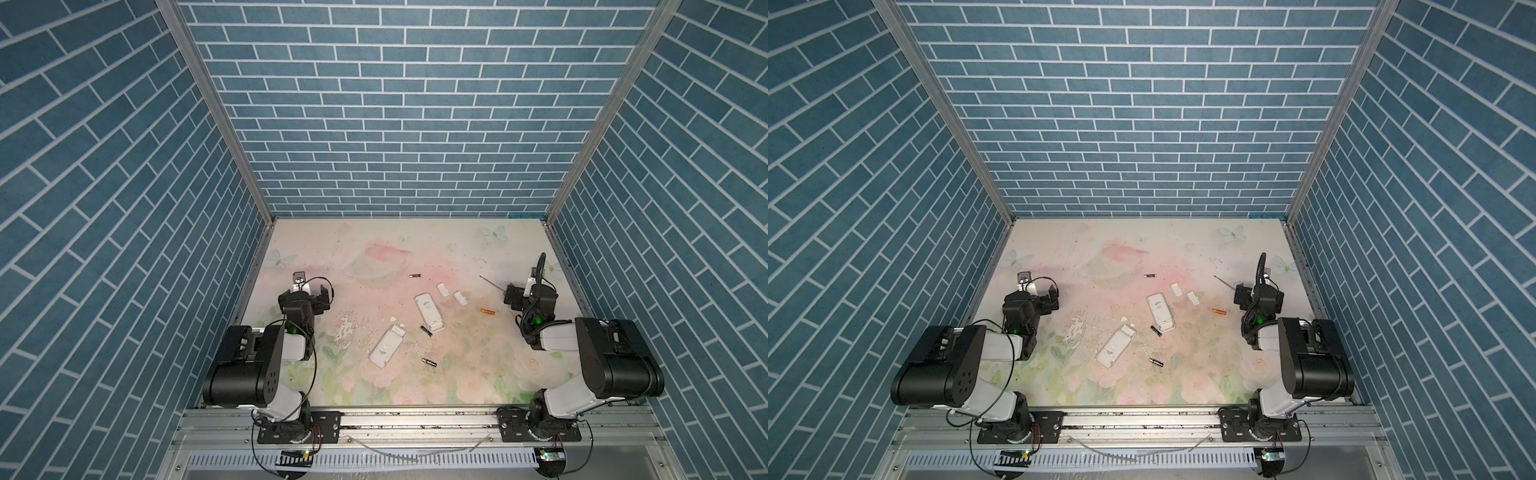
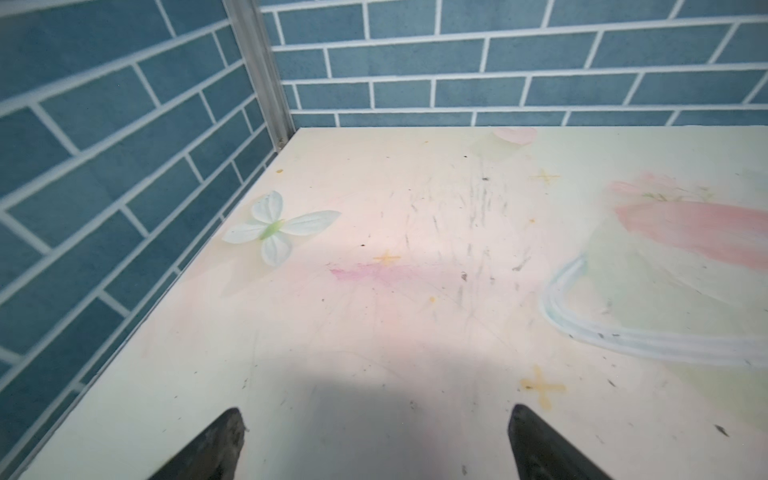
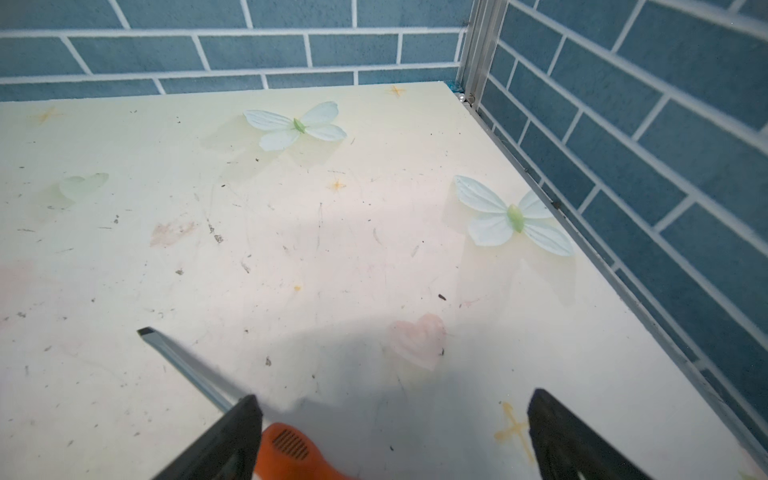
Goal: Unload the batteries from the remote control
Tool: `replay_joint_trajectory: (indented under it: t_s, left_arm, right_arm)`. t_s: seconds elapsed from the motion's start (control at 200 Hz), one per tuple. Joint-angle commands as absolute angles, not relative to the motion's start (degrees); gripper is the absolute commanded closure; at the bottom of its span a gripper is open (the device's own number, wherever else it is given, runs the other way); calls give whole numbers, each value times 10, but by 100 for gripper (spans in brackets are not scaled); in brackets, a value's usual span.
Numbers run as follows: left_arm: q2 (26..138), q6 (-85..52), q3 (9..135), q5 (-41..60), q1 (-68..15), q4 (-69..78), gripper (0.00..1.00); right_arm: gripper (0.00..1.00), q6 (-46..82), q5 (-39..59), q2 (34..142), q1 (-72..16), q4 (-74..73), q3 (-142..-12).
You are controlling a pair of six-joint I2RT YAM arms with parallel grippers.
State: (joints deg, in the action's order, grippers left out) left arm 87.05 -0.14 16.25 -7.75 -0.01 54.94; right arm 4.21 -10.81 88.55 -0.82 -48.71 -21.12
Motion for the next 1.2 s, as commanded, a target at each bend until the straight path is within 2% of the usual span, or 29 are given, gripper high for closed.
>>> replay_joint_trajectory:
  t_s: [0.0,0.23,1.195]
  left_arm:
    - [868,12,185,-43,3,552,0]
    - [877,42,221,33,3,498,1]
    - [876,46,222,36,0,493,0]
  right_arm:
    - [1,35,-86,886,8,-513,-219]
    - [1,34,-88,884,10,-514,-216]
    - [1,35,-85,883,9,-512,-217]
